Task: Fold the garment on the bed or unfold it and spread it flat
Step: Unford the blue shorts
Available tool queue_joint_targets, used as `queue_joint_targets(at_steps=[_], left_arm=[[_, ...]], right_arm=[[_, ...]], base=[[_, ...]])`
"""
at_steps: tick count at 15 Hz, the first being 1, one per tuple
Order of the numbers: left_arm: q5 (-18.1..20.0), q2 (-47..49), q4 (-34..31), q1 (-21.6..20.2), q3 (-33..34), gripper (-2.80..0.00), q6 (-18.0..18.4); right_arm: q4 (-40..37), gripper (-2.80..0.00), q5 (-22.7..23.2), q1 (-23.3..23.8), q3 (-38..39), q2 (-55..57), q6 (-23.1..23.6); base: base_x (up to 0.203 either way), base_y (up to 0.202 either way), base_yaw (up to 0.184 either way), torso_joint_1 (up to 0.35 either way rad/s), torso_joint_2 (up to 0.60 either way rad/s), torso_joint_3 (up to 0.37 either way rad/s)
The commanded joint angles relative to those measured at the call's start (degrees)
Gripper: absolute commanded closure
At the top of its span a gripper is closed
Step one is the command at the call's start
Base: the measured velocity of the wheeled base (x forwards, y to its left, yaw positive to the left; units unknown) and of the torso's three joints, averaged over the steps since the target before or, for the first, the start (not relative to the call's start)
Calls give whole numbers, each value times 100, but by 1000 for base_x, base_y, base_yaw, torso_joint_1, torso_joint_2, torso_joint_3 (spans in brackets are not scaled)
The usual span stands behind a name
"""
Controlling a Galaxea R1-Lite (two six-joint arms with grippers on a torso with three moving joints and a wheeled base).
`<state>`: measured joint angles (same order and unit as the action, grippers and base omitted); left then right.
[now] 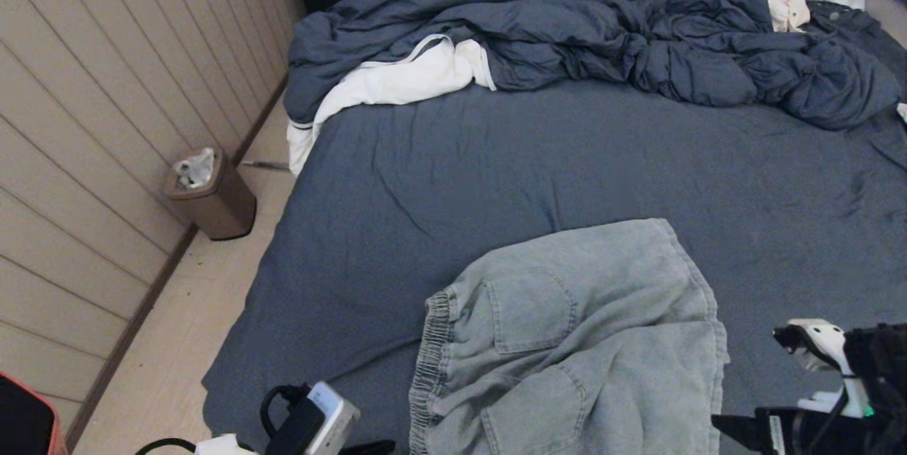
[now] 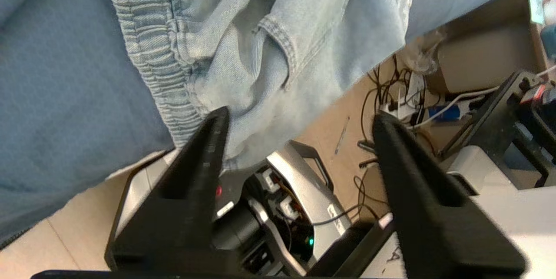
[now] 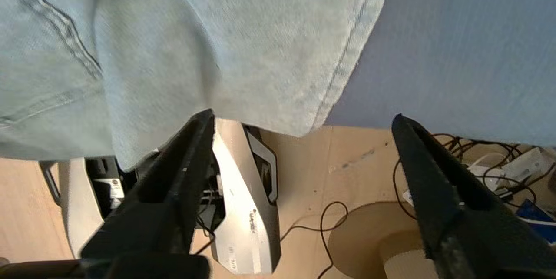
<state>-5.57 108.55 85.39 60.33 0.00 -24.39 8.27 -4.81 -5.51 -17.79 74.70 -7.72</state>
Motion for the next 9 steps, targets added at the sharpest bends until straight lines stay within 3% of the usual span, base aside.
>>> queue_joint_targets(at_steps=[1,4,5,6,9], left_arm=[[-34,-56,246,-71,-27,-280,-1],[-41,-37,260,-264,-184,-280,45],[-41,-20,29,-481,-547,-280,68],[-36,-56,-451,-759,-1042,-280,81],[79,-428,-2256,-1420,-2257,-280,86]], right_arm=[[5,-280,98,-35,-375,84,-31],[-10,-280,275,-204,-680,239,-165],[-10,-280,285,-313,-1016,533,-279],[-10,0,293,-420,-1476,1017,-414],[-23,0,304,-613,-2984,2029,-705]], base=[[0,0,0,0,0,0],[0,0,0,0,0,0],[0,0,0,0,0,0],[0,0,0,0,0,0],[0,0,0,0,0,0]])
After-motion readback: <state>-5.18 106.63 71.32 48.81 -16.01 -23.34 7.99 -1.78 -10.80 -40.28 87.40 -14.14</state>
